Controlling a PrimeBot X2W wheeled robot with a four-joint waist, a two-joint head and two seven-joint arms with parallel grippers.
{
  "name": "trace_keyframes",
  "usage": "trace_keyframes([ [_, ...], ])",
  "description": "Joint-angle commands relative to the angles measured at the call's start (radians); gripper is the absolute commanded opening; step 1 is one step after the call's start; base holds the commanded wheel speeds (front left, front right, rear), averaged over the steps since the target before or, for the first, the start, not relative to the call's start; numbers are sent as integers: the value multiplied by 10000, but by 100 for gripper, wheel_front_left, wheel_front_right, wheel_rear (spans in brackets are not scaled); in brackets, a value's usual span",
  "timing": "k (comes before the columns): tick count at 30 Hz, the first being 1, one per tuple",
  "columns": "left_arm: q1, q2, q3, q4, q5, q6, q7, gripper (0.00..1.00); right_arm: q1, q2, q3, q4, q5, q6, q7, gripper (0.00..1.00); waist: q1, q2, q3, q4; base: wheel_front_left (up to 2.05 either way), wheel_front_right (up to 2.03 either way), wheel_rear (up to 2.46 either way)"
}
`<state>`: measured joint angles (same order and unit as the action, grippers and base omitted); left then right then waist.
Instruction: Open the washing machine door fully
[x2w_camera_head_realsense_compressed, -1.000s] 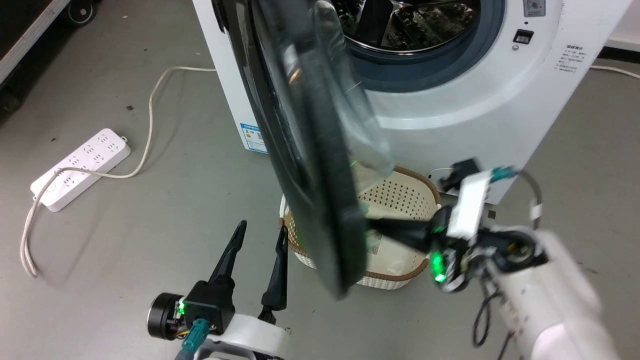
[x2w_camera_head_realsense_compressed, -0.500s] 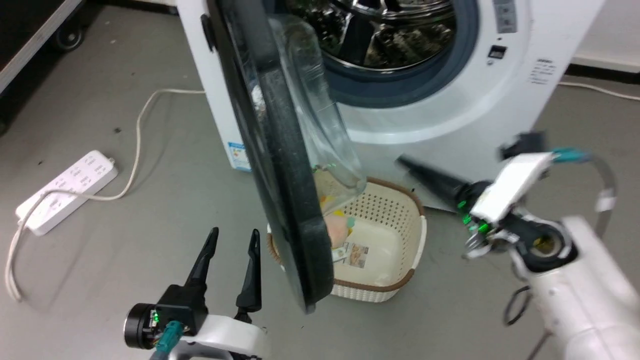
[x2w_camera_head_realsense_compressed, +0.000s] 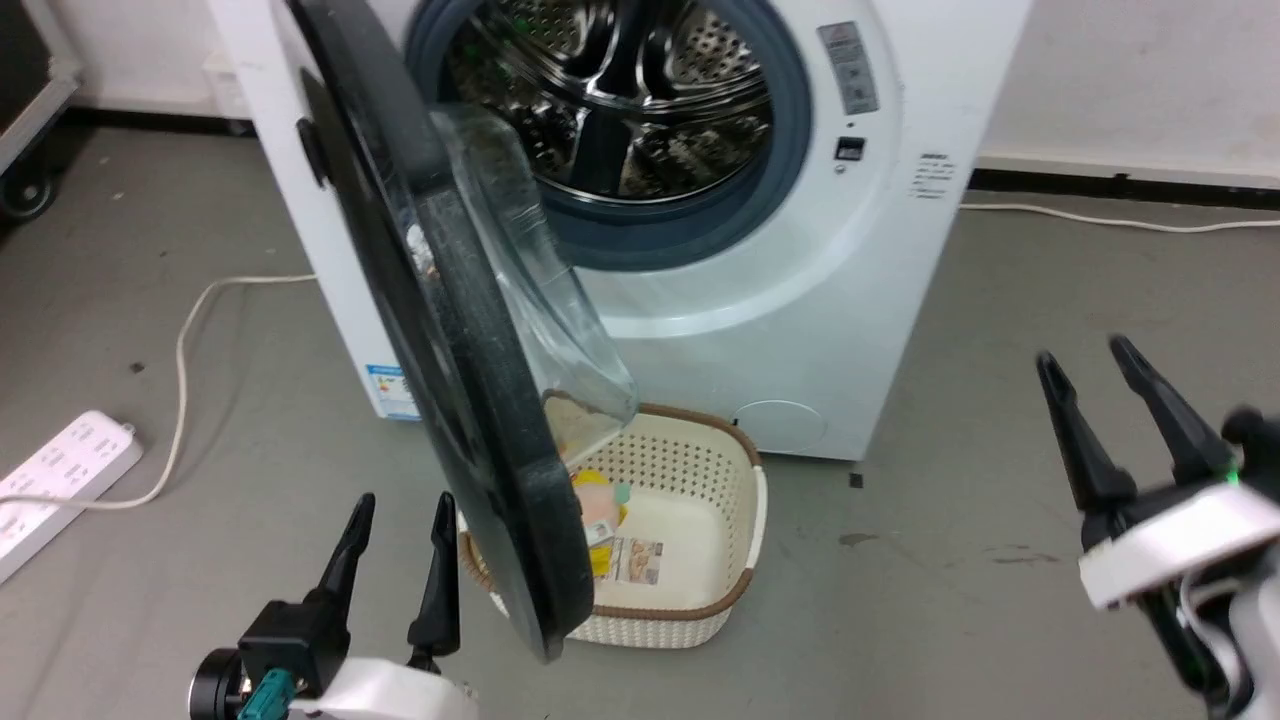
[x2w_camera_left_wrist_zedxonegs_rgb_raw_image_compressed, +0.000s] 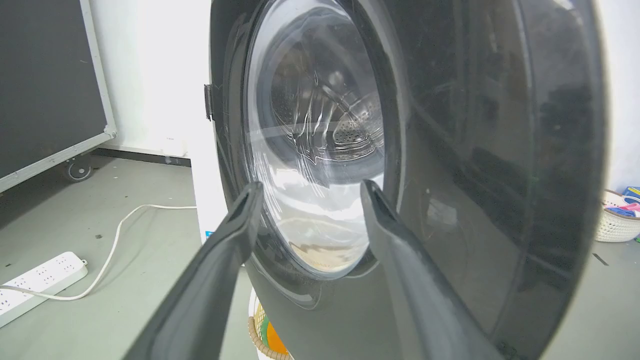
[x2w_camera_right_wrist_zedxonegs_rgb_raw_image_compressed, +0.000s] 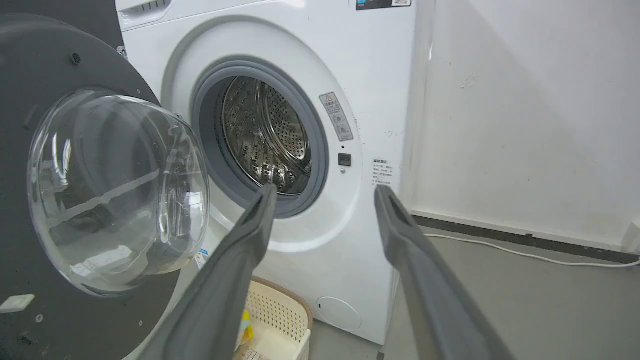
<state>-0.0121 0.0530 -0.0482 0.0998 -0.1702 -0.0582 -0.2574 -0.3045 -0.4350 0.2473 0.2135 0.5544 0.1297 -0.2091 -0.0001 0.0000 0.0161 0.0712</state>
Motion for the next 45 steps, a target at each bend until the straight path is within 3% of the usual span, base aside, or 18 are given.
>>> trace_keyframes([
  [1,178,50,50,18,46,-114,-44,100,456,373,-408,-22,-482,10,-171,100,1,0,-148,-192,0,0,0],
  [6,370,34,173,-27,97,-287,-44,100,2215,1941,-2314,-586,-2550,10,-461,100,1,0,-236,-303,0,0,0],
  [10,467,10,86,49,98,-375,-44,100,3443,2963,-3015,-1128,-3801,10,-516,100,1,0,-255,-291,0,0,0],
  [16,556,-10,-102,202,174,-454,-44,100,4237,3492,-2807,-2166,-4810,10,-523,100,1,0,-256,-284,0,0,0],
  [27,507,-22,-60,280,242,-526,-44,100,4442,3773,-2853,-2413,-4710,10,-525,100,1,0,-303,-210,0,0,0],
  [28,509,-24,-89,268,239,-539,-44,44,4431,3789,-2864,-2387,-4672,10,-525,100,1,0,-307,-221,0,0,0],
  [29,505,-24,-117,248,230,-551,-44,0,4426,3796,-2864,-2375,-4647,10,-526,100,1,0,-310,-227,0,0,0],
  [36,422,-26,71,-49,97,-502,-44,0,4375,3823,-2847,-2319,-4556,10,-526,100,1,0,-259,-259,0,0,0],
  [45,-813,-27,1619,-2737,-749,224,-44,0,4255,3841,-2946,-2330,-4414,10,-526,100,1,0,-175,-265,0,0,0],
])
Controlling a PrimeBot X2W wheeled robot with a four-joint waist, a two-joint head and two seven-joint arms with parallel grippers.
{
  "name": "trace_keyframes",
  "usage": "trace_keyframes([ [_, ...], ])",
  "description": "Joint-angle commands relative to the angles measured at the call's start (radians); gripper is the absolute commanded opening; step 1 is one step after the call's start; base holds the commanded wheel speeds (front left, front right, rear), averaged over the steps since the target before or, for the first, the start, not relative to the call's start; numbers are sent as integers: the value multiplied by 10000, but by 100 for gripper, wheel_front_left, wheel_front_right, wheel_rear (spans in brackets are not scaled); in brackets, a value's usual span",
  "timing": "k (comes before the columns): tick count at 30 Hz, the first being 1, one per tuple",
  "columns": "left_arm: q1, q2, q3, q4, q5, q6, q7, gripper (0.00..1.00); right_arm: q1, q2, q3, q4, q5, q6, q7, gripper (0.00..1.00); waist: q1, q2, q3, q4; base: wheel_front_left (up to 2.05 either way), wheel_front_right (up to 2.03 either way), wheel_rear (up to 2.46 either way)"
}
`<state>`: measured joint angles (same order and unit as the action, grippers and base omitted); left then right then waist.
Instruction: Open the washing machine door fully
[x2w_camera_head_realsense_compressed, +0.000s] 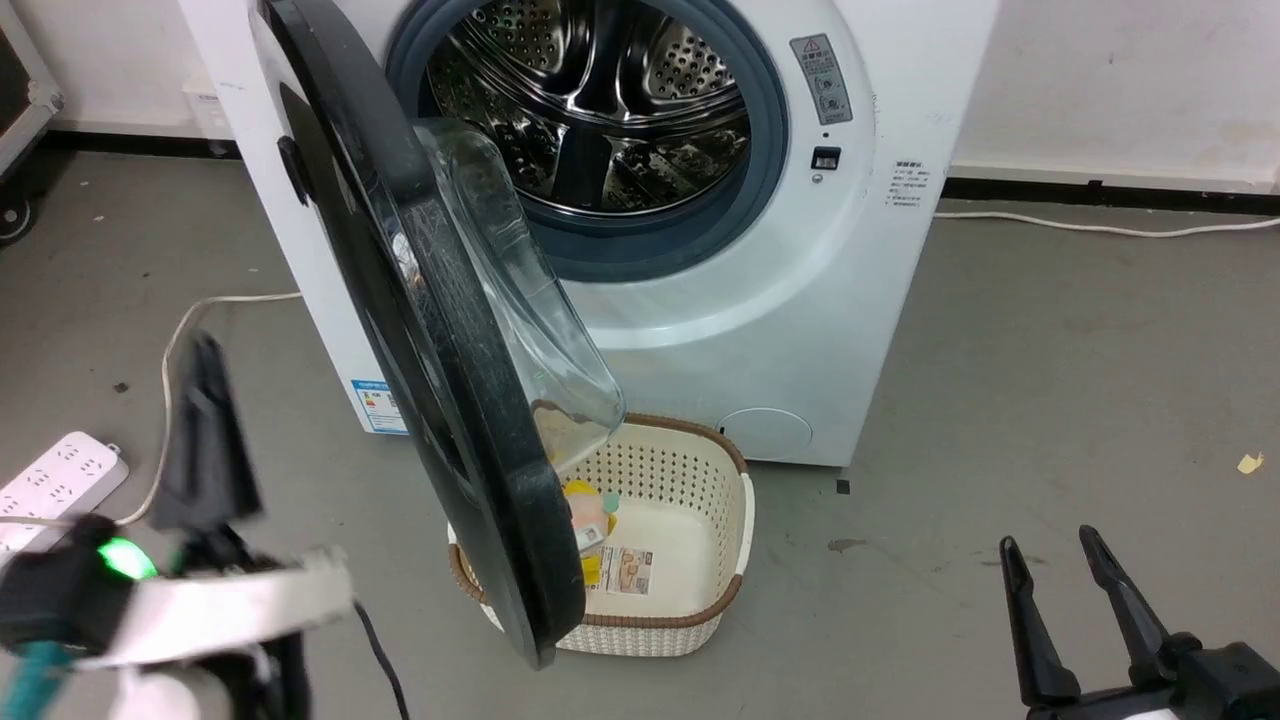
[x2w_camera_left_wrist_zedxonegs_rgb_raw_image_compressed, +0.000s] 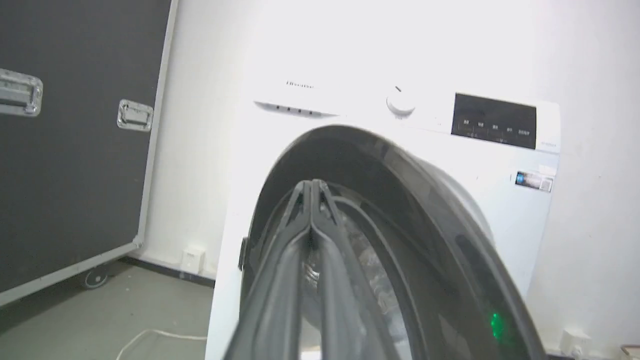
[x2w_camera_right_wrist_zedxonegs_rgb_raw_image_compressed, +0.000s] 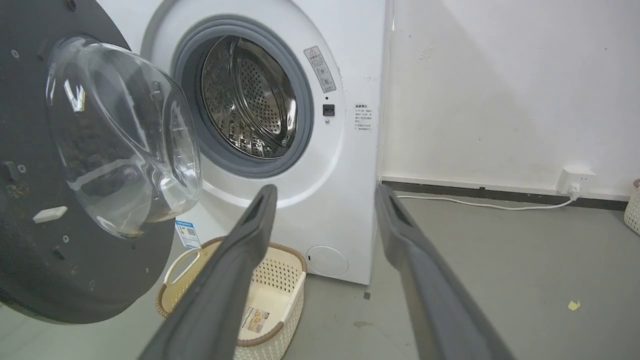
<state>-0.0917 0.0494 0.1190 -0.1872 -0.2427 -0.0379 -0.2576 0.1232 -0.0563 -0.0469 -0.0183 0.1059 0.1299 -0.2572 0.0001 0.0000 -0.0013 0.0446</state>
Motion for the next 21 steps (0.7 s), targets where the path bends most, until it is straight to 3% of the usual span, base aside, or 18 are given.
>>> trace_keyframes([
  [1,-221,10,66,-210,-54,3,-42,0,-37,55,-9,-7,96,8,-45,100,-1,0,3,-6,0,0,0],
  [5,-1283,9,478,-2025,39,-148,-42,0,-114,58,21,20,235,8,-45,100,-1,0,21,-67,0,0,0],
  [9,-1632,12,192,-2988,450,-303,-42,0,-154,59,59,42,306,8,-45,100,-1,0,21,-113,0,0,0],
  [16,-1079,120,-1811,-3249,1549,-625,97,0,-145,59,47,-28,456,8,-45,100,-1,0,51,-124,0,0,0],
  [21,-233,101,-3653,-2672,2029,-729,301,0,-145,60,30,-38,499,8,-45,100,-1,0,159,-71,0,0,0],
])
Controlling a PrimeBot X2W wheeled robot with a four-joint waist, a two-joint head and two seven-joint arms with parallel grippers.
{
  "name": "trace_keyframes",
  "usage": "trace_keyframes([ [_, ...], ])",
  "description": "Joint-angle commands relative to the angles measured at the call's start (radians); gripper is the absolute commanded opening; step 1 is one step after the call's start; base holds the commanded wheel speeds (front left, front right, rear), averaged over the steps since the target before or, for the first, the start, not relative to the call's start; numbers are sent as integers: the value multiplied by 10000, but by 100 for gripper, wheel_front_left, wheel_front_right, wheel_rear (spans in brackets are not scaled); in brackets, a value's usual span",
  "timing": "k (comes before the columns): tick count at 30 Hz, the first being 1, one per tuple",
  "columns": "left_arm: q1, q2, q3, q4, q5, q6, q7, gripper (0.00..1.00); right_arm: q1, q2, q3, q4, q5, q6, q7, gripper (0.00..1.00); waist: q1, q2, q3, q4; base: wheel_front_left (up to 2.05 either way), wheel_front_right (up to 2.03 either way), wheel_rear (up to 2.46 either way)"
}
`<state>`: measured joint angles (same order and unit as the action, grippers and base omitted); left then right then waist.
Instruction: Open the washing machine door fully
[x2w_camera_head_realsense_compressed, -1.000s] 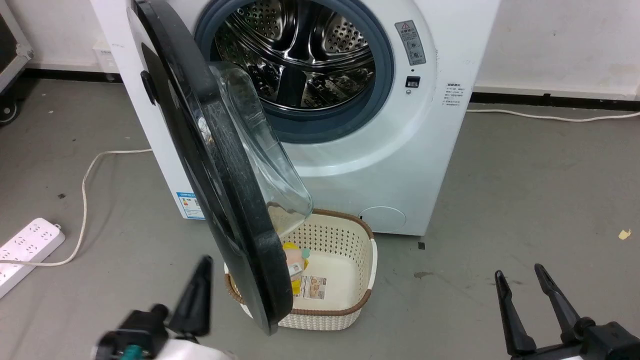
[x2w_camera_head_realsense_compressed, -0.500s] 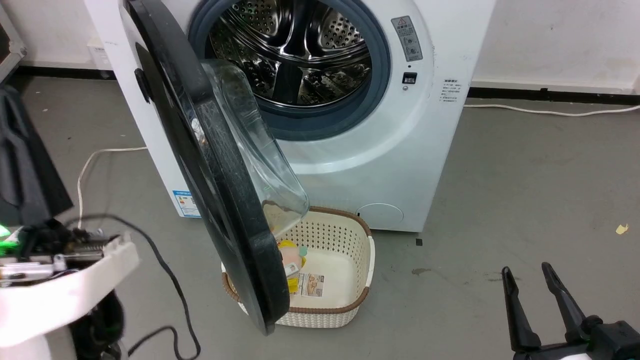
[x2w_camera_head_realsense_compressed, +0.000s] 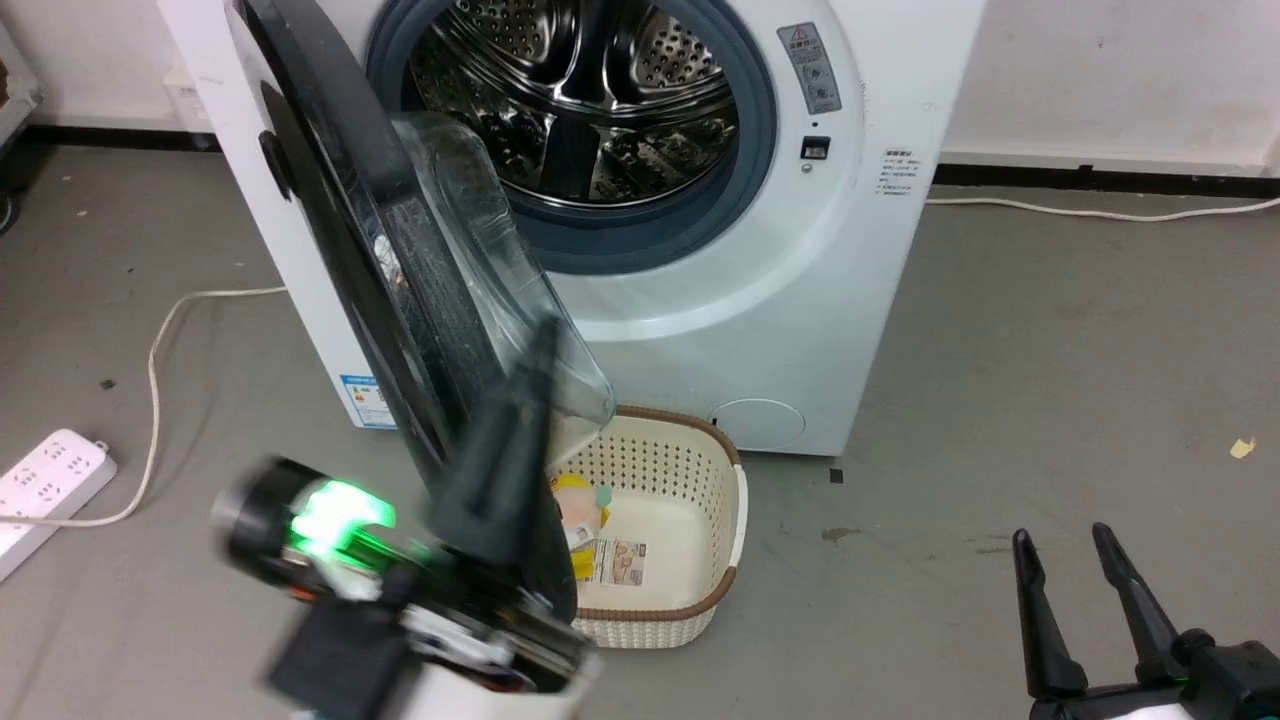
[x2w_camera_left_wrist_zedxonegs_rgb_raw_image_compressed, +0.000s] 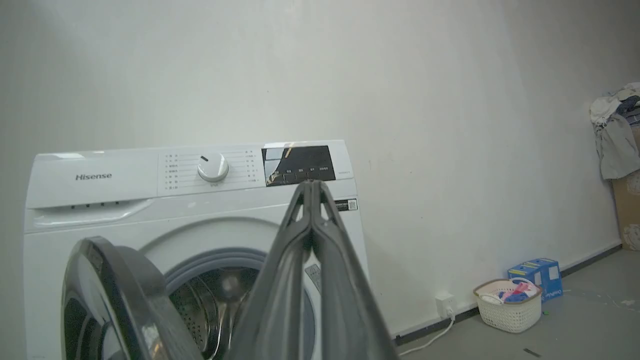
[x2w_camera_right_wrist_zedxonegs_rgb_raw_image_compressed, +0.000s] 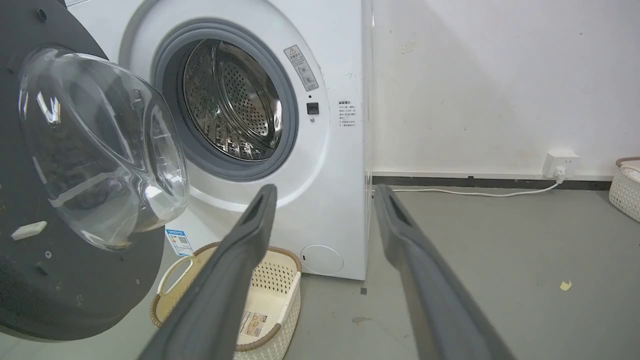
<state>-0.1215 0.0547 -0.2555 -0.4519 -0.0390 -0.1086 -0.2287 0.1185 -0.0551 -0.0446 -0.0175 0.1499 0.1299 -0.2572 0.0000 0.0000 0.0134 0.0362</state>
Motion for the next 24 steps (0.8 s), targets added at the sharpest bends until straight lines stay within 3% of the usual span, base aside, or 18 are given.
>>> trace_keyframes([
  [1,222,38,-200,221,-50,-33,51,0,-107,48,-9,-40,67,8,-45,100,0,0,43,31,0,0,0],
  [7,870,-6,-1190,2336,-610,13,876,0,-196,48,10,22,84,8,-45,100,0,0,193,108,0,0,0],
  [17,626,-27,-893,5231,-1196,602,812,0,-273,49,50,69,128,8,-45,100,0,0,406,324,0,0,0],
  [24,473,-30,-884,5943,-1333,724,481,0,-234,49,85,119,156,8,-45,100,0,0,315,1029,0,0,0],
])
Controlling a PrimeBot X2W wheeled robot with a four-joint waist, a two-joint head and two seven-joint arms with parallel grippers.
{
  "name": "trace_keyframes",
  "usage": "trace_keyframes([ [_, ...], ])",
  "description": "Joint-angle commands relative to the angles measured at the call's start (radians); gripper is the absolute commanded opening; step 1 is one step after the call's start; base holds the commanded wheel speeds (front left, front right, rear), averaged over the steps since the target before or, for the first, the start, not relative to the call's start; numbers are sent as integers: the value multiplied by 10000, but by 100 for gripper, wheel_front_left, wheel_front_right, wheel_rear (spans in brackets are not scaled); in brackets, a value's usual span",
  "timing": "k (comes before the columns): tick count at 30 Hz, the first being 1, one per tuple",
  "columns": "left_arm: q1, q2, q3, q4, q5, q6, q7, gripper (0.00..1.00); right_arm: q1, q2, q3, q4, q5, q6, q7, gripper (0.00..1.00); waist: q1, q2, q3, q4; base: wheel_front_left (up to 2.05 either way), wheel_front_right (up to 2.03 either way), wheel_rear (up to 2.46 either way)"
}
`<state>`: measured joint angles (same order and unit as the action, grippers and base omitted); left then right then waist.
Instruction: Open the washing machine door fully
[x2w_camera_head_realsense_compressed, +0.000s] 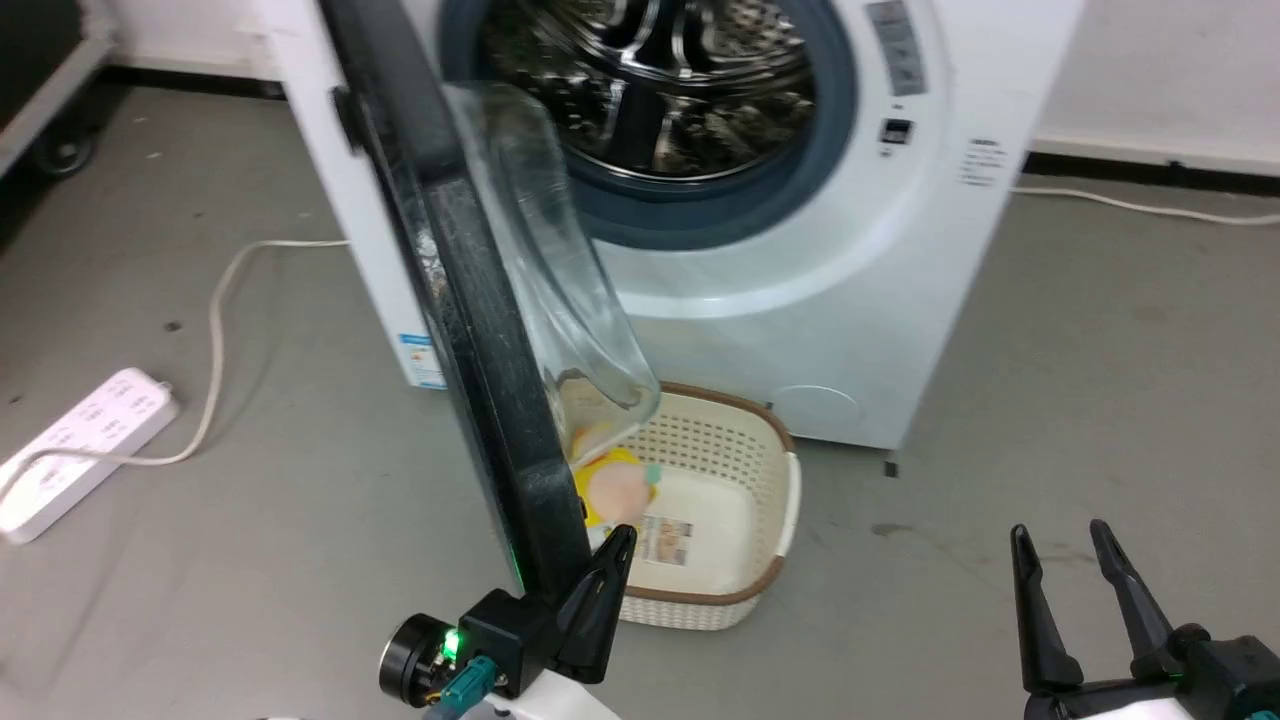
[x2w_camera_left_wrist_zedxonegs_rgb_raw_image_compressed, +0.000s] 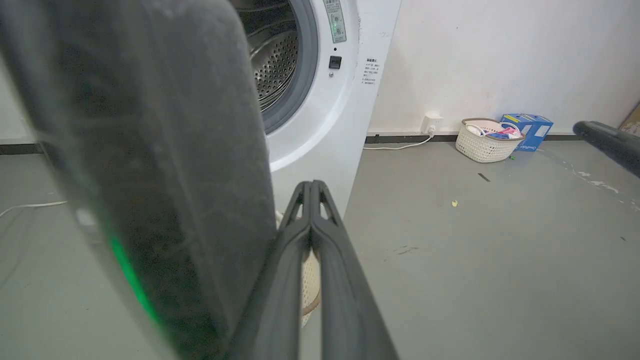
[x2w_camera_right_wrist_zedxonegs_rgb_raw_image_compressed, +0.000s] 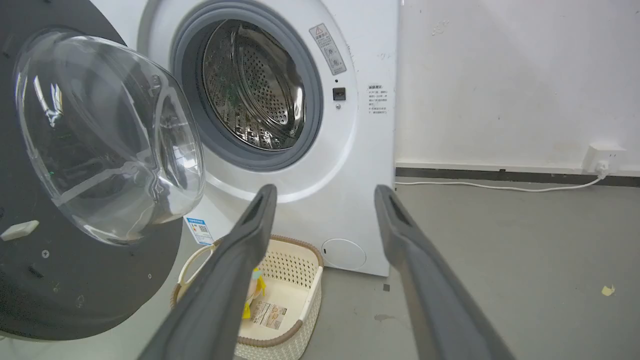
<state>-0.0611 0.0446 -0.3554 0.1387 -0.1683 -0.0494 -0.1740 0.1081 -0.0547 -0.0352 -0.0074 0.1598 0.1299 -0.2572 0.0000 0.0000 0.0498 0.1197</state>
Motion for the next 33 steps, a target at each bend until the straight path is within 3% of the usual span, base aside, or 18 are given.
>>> trace_keyframes([
  [1,-128,71,129,68,-74,166,-109,0,-114,45,5,30,57,8,-45,100,0,0,-75,329,0,0,0],
  [12,-110,271,606,146,-365,545,-355,0,-16,45,153,81,43,8,-45,100,0,0,-85,2041,0,0,0],
  [19,-321,727,1466,157,-749,825,-372,0,-138,45,287,126,-84,8,-45,100,0,0,239,2695,0,0,0],
  [20,-561,998,1984,221,-997,928,-394,0,-219,45,330,118,-221,8,-45,100,0,0,494,2831,0,0,0],
  [33,-2414,2634,4210,1403,-2097,988,-487,0,-966,-493,447,-53,-543,8,-45,100,0,0,2293,2603,0,0,0],
])
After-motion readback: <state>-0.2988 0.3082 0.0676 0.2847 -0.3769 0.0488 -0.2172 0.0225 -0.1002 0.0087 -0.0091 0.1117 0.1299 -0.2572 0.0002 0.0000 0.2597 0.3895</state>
